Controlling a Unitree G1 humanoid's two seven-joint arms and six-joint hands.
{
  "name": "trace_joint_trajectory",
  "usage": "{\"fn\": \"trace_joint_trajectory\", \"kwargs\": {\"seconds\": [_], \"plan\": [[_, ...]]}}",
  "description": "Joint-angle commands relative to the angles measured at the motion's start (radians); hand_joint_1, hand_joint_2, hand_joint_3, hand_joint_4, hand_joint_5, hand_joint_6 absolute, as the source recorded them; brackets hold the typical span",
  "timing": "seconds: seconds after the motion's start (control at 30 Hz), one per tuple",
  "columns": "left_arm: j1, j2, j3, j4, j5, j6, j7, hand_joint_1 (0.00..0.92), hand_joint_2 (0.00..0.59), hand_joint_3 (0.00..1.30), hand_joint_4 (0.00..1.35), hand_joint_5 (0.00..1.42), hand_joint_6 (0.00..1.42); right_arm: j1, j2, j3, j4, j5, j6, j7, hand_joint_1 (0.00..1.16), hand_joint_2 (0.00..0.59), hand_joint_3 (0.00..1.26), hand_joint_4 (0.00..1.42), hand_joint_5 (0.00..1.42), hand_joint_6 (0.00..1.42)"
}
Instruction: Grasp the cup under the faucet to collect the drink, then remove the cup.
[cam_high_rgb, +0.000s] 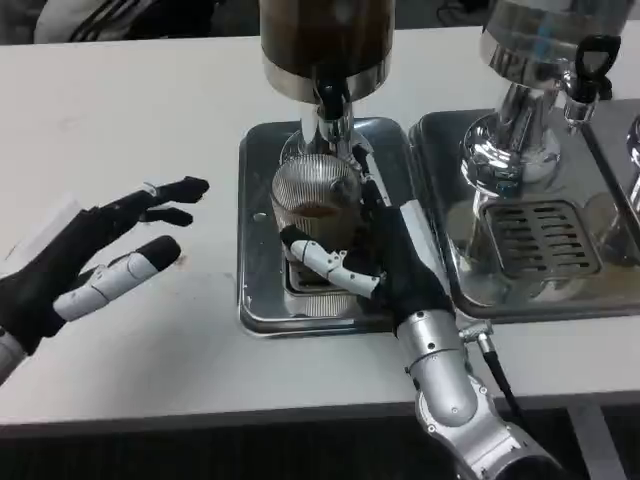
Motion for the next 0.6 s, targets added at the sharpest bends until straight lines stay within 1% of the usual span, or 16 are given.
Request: {"fn": "trace_joint_trajectory", "kwargs": {"seconds": [0.03, 0.13, 0.2, 0.37, 0.43, 0.5, 0.6], "plan": [[0.014, 0.021, -0.007, -0.013, 0.003, 0.009, 0.003, 0.0, 0.102, 0.25, 0.21, 0.29, 0.17, 0.023, 0.04, 0.009, 0.045, -0.002, 0.042, -0.003, 0.71, 0.2, 0.08, 0.21, 0.27, 0.4], [0.019, 0.024, -0.006, -0.015, 0.003, 0.01, 0.003, 0.0, 0.1, 0.25, 0.21, 0.29, 0.17, 0.028, 0.047, 0.01, 0.053, 0.001, 0.034, -0.013, 0.72, 0.193, 0.13, 0.27, 0.33, 0.45], [0.022, 0.025, -0.006, -0.016, 0.003, 0.011, 0.003, 0.0, 0.098, 0.25, 0.21, 0.29, 0.17, 0.033, 0.051, 0.012, 0.056, -0.001, 0.027, -0.033, 0.73, 0.195, 0.17, 0.32, 0.38, 0.5], [0.029, 0.026, -0.006, -0.023, 0.002, 0.011, 0.003, 0.0, 0.095, 0.26, 0.22, 0.29, 0.17, 0.05, 0.06, 0.013, 0.061, -0.007, 0.004, -0.113, 0.77, 0.195, 0.25, 0.43, 0.55, 0.78], [0.03, 0.026, -0.006, -0.025, 0.002, 0.011, 0.003, 0.0, 0.094, 0.26, 0.23, 0.3, 0.17, 0.054, 0.061, 0.016, 0.063, -0.014, 0.004, -0.144, 0.8, 0.197, 0.28, 0.48, 0.61, 0.85], [0.032, 0.026, -0.005, -0.028, 0.001, 0.012, 0.003, 0.0, 0.094, 0.27, 0.23, 0.3, 0.17, 0.058, 0.063, 0.017, 0.064, -0.018, 0.002, -0.172, 0.8, 0.196, 0.3, 0.53, 0.65, 0.92], [0.034, 0.027, -0.006, -0.029, 0.002, 0.013, 0.002, 0.0, 0.094, 0.27, 0.23, 0.3, 0.17, 0.065, 0.064, 0.019, 0.064, -0.024, -0.002, -0.214, 0.8, 0.197, 0.34, 0.57, 0.7, 1.0]]}}
